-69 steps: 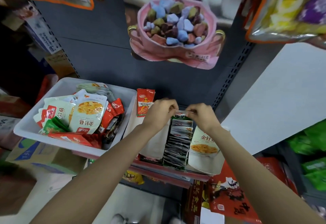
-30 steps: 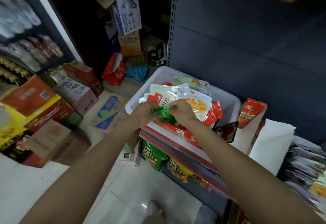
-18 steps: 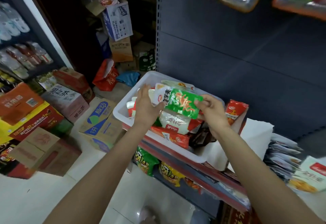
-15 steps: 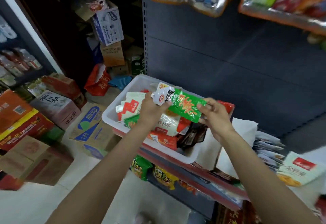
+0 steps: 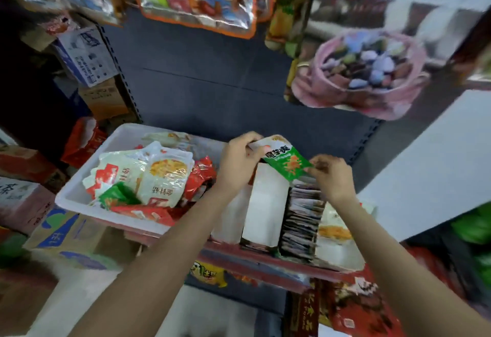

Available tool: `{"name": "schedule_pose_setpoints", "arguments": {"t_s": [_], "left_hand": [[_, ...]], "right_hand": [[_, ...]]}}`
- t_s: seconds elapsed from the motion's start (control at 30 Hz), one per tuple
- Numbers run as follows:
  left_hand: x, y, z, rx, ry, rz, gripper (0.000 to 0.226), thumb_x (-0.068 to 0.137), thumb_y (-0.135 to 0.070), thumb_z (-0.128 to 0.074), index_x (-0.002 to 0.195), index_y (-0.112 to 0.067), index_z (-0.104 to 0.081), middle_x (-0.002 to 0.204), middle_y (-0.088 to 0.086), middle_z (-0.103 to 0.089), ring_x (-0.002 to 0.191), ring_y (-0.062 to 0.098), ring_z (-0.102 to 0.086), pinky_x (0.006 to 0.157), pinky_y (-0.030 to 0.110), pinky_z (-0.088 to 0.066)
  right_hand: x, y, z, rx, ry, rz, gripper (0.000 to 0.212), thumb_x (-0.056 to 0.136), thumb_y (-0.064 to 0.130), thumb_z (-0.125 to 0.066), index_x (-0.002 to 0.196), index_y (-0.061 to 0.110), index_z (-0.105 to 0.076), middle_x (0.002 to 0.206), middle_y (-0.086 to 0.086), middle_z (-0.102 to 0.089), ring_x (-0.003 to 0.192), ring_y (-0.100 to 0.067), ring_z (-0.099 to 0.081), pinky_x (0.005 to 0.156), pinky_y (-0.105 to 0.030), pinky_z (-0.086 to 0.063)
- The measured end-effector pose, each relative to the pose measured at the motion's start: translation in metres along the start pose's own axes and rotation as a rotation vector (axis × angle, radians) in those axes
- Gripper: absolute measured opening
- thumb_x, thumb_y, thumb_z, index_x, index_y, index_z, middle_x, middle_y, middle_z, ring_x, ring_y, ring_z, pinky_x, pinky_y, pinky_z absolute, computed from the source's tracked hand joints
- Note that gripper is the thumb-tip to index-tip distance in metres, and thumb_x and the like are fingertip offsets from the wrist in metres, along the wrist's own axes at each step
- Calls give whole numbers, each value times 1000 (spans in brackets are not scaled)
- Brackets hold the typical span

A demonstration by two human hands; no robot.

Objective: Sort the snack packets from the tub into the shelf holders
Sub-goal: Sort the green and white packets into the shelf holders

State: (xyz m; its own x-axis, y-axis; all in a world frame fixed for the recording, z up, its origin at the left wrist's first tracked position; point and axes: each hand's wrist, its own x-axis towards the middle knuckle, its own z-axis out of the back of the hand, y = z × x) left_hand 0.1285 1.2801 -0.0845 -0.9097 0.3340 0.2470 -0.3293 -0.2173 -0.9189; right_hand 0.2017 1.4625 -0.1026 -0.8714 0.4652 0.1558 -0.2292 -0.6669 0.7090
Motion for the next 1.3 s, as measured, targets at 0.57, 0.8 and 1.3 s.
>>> {"name": "schedule_pose_setpoints", "arguments": {"t_s": [0.57,0.8,1.3], "left_hand": [[1,-18,-70,512,257,-246,7,87,-6,-61,90,-7,-67,85,-1,-59,78,18,-57,71,24,-42],[0,-9,-98,795,419,-107,20,91,-6,-52,103,-15,-66,100,9,-64,91,29,-61,76,39,-50],[-21,15,-66,524,144,86,16,89,-21,-61,103,-17,-65,95,-1,-71,88,15,-64,78,33,-52]], "right_hand": [[3,-53,27,-46,218,25,9,84,4,-64,91,6,-69,85,-3,-68,78,-9,-58,61,2,-34],[-5,-42,35,-29,136,188,10,85,8,-65,87,14,-72,79,5,-69,70,-2,-59,68,-5,-42],[-6,-17,-1,-107,257,102,13,86,14,-63,98,13,-70,98,-3,-71,91,-19,-66,84,-36,-53]]}}
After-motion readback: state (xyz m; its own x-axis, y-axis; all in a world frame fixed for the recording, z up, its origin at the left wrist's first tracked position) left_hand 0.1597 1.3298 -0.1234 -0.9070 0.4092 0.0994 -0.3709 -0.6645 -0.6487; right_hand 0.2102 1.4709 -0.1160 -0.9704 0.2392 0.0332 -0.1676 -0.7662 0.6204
